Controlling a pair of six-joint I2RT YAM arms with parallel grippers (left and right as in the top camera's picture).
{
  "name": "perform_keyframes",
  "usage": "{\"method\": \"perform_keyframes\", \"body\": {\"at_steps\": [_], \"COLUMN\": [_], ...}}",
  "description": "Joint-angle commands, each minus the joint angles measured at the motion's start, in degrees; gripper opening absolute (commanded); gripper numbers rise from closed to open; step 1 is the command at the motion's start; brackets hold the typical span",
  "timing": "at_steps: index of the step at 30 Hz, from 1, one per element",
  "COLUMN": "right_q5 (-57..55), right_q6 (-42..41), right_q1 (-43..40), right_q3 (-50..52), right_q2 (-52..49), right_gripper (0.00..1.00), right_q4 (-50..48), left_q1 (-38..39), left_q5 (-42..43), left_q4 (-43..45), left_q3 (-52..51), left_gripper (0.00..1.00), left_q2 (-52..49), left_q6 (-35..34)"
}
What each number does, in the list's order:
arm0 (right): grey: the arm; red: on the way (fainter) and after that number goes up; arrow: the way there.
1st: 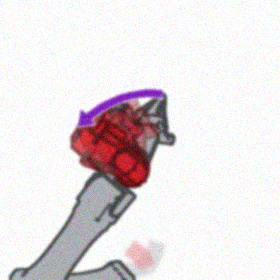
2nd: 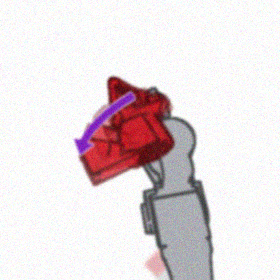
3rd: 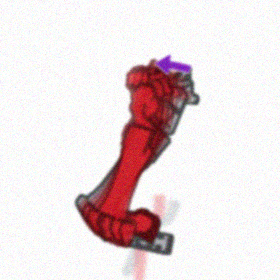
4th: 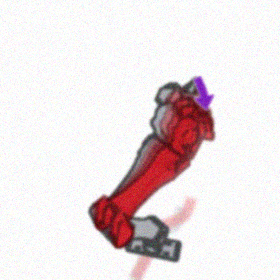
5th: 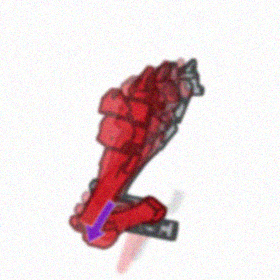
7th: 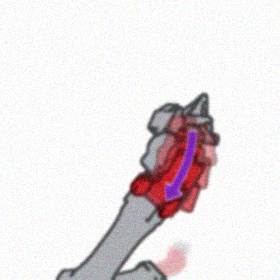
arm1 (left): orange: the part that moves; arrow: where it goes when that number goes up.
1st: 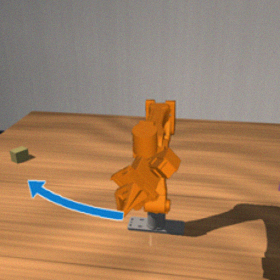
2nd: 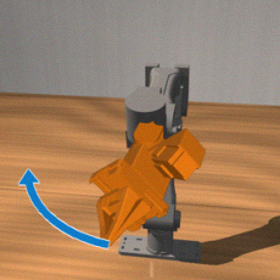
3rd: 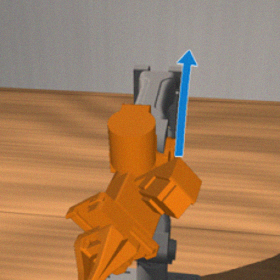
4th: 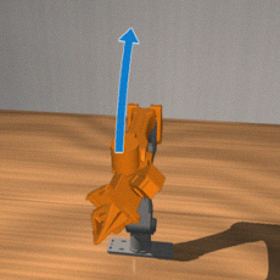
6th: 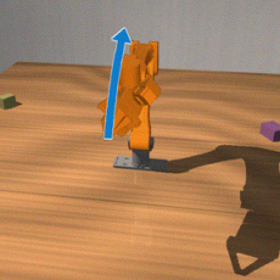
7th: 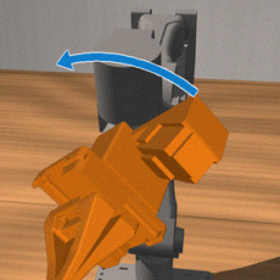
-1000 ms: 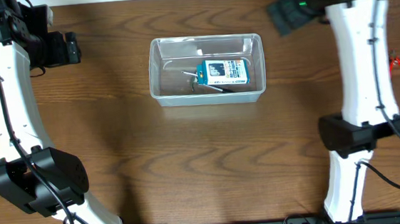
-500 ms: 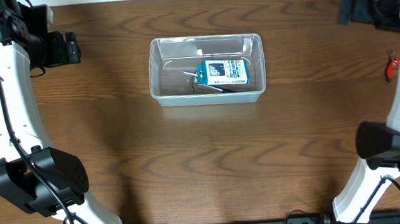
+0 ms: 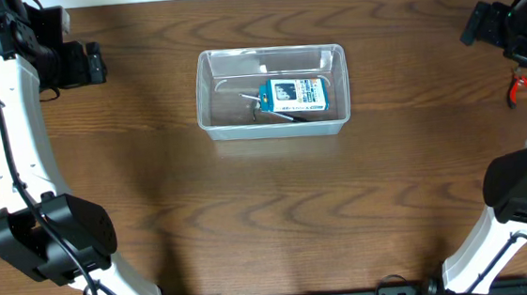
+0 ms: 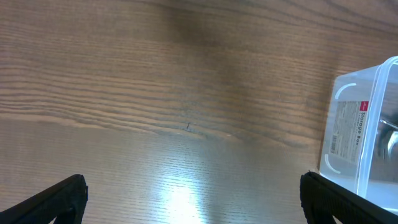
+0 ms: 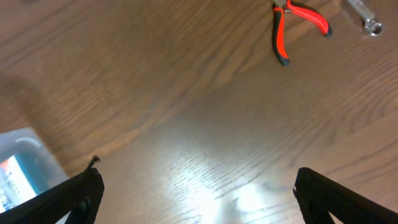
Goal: Pack container
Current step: 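Move the right gripper right toward the red-handled pliers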
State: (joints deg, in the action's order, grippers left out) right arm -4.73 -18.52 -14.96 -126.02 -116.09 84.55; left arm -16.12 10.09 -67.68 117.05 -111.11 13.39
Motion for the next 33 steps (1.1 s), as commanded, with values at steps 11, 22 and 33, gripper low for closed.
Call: {"method": "perform_keyframes", "body": {"at_steps": [11,22,33], "right_q5": [-15.5,6.2,9.2], "right_q6": [-9.6,13.7,15.9], "right_q1": [-0.7,-6.4,-12.1], "right_q3": [12.0,15.8,15.9], "right_q2": [0.7,0.7,0.6], "right_gripper": [0.99,0.99,0.99], "right_q4": [-4.6,-16.3,-16.7], "left_q1": [-0.2,-0.2,-0.2], "left_q5": [-0.5,-0.5,-0.5], "left_q4": [-0.2,-0.2,-0.2], "left_q3": [0.0,0.0,0.0], "left_gripper": [0.98,0.98,0.98], "left_q2": [0.2,0.2,0.2], "left_q6": [0.3,0.3,0.3]}}
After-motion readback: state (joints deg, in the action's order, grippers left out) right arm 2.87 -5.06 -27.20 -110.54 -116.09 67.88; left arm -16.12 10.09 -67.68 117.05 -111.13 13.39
